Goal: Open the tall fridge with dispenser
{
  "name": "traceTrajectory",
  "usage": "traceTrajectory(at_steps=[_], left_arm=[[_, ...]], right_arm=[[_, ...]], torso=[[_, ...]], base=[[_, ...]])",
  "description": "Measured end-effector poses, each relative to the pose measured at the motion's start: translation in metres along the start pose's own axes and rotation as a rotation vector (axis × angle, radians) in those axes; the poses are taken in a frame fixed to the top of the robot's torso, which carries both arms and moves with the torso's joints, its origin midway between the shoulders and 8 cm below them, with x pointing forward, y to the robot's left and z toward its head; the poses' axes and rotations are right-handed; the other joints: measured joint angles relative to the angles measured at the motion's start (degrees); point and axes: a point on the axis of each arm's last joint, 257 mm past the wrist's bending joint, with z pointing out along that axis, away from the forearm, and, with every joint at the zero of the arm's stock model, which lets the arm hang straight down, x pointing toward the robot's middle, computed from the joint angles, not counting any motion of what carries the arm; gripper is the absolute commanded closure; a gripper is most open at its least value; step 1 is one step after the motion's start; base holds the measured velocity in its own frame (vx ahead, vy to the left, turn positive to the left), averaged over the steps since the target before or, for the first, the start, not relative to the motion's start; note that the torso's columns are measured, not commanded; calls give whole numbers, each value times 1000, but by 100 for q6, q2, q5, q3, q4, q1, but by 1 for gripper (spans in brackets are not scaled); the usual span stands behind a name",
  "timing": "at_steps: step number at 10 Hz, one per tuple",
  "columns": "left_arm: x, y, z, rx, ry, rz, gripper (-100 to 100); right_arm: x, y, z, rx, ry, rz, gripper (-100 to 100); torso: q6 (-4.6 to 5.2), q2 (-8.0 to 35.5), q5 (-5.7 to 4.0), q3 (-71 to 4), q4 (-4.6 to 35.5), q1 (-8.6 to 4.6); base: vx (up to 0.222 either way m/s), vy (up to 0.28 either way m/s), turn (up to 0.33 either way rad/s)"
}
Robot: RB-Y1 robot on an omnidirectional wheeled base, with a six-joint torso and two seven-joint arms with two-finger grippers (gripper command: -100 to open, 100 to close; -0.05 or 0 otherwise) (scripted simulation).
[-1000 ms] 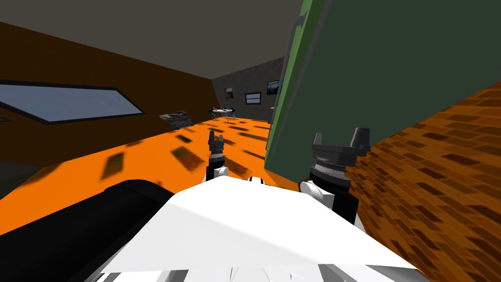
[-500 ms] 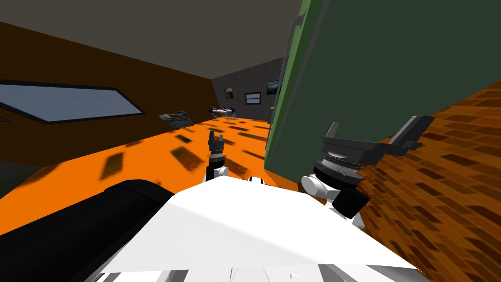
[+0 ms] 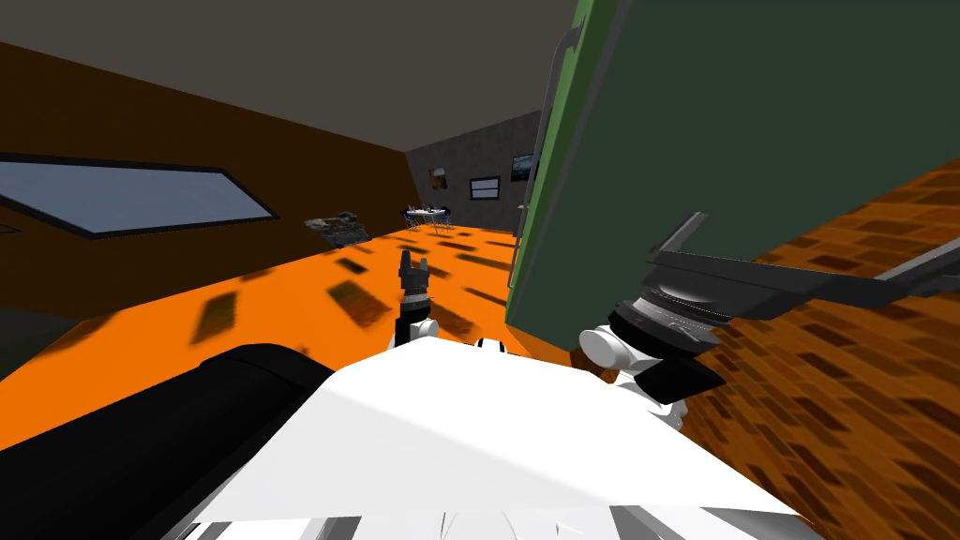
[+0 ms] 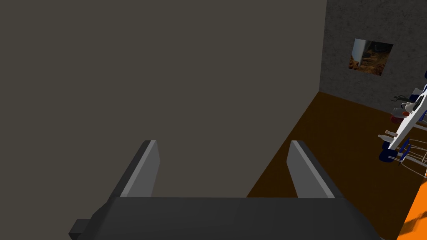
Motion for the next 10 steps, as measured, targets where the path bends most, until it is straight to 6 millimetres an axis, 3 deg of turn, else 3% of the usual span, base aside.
traceTrajectory(at_steps=[4, 10], left_arm=[[0, 0, 0, 0, 0, 0, 0], [0, 0, 0, 0, 0, 0, 0]], right_arm=[[-9, 26, 17, -135, -34, 107, -100], [-29, 56, 26, -307, -96, 262, -100]], torso=[[0, -2, 0, -1, 0, -2], [-1, -1, 0, 0, 0, -1]], base=[[12, -14, 7], [13, -8, 8]])
